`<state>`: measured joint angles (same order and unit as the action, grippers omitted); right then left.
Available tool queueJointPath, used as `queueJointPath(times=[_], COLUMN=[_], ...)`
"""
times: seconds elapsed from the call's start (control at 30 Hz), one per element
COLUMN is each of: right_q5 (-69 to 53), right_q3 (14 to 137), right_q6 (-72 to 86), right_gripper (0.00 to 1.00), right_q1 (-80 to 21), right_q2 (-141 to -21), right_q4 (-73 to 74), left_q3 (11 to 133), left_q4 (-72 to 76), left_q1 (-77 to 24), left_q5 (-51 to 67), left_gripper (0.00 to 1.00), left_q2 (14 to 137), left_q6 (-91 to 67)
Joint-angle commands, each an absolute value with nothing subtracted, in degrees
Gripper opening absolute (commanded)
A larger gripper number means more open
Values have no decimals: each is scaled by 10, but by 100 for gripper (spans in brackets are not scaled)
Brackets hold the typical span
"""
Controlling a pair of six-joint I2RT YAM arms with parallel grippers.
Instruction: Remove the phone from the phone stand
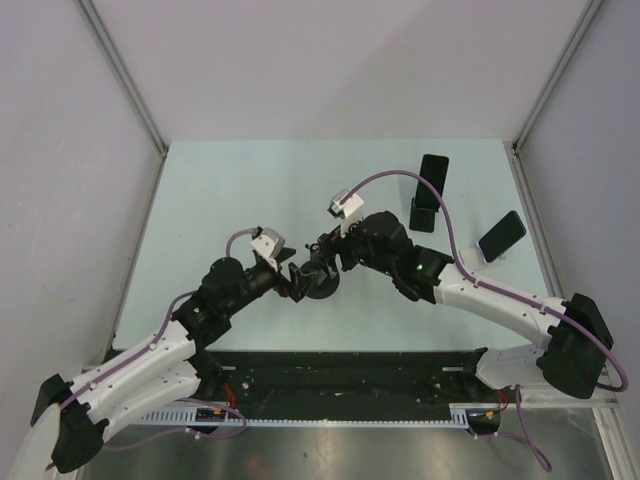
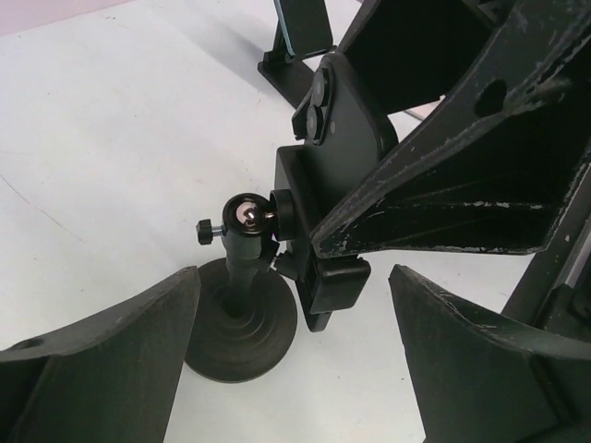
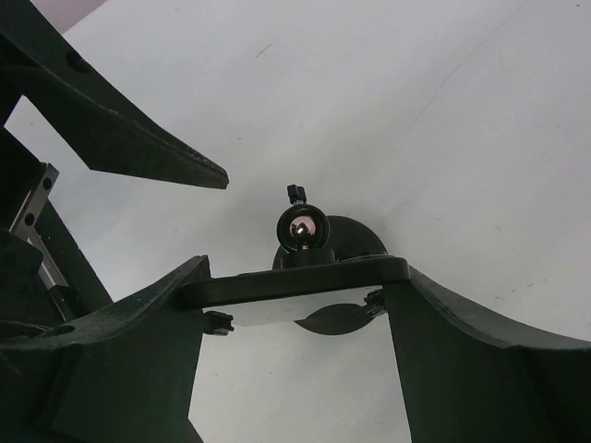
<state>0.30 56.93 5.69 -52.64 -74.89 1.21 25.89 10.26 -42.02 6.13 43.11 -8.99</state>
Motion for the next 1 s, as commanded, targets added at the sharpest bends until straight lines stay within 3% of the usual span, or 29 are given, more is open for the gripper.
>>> queueJointPath(times=[0.0, 0.63, 0.83, 0.93, 0.97], right_q5=[32, 54, 64, 66, 68], right_q3=[613, 613, 613, 613, 613], right_q6=[61, 68, 67, 67, 67], right_gripper=[0, 0, 0, 0, 0], right_q1=[-533, -556, -561, -562, -562], right_q2=[-738, -748, -746, -747, -746], right_q4=[-70, -75, -68, -61, -59], left_q3=[242, 245, 250, 248, 246], left_q4=[149, 182, 187, 189, 189], left_q1=[-439, -475, -482, -482, -482], left_q5=[33, 5, 2, -23, -25], left_gripper=[88, 72, 57, 39, 27], left_q2=[431, 472, 481, 470, 467], left_q6=[-70, -94, -106, -111, -113])
